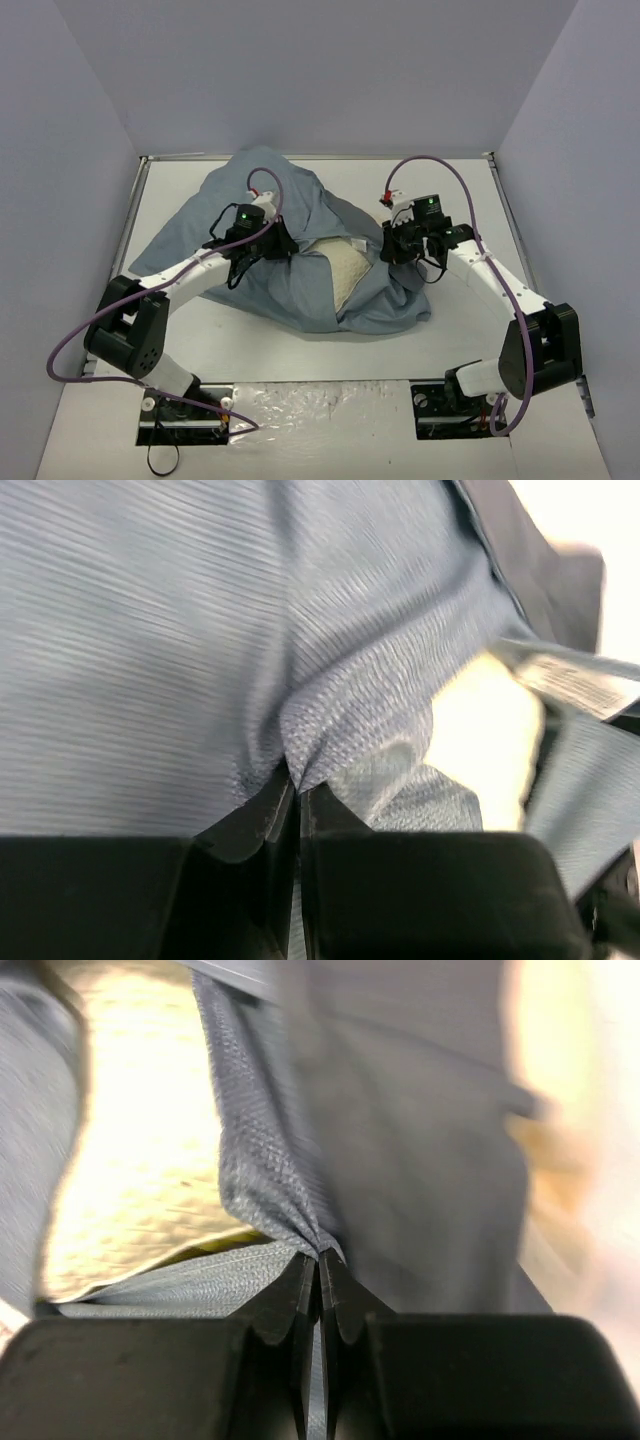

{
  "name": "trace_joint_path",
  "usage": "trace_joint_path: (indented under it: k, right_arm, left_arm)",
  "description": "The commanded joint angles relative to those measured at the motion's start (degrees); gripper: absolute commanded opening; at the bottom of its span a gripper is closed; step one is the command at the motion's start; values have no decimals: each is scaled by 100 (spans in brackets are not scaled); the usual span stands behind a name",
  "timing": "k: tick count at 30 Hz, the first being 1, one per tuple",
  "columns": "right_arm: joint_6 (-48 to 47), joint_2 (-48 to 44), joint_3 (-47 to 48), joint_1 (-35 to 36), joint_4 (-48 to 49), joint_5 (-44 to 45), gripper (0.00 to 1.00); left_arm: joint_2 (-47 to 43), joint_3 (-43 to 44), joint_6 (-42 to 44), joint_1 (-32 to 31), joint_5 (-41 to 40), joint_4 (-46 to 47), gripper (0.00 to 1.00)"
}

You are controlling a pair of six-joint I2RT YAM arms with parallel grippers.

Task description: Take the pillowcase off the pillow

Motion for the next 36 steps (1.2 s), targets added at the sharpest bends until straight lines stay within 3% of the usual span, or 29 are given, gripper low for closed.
trace_joint_path:
  k: [1, 4, 11, 14, 15, 19, 24, 28, 36]
  right_arm:
    - [-256, -247, 283, -364, -344, 275, 0]
    - [-274, -221, 283, -812, -344, 653, 0]
    - [-388, 245, 239, -1270, -485, 444, 0]
    - [-361, 377, 230, -1261, -476, -74, 0]
    - [-405, 473, 256, -1261, -476, -224, 0]
    - [-668, 675, 318, -1270, -485, -1136, 0]
    - [-678, 816, 362, -1314, -485, -1385, 0]
    - [-695, 773, 336, -1393, -476, -1508, 0]
    - [-959, 878, 274, -1674, -494, -2026, 0]
  left_arm:
    - [-306, 257, 18, 571, 81, 80, 2]
    - [-350, 223, 114, 915, 73, -122, 2]
    - [-595, 248, 141, 819, 308, -114, 3]
    - [-807, 713, 307, 547, 599, -350, 34]
    - [-868, 1097, 386, 285, 687, -473, 52]
    - [-904, 1890, 720, -488, 714, -914, 86]
    - [-360, 2726, 1098, -1474, 355, -1685, 87]
    - [255, 3184, 1529, -2089, -768, -2862, 84]
    - [1204, 3456, 2118, -2626, -2326, -3146, 80]
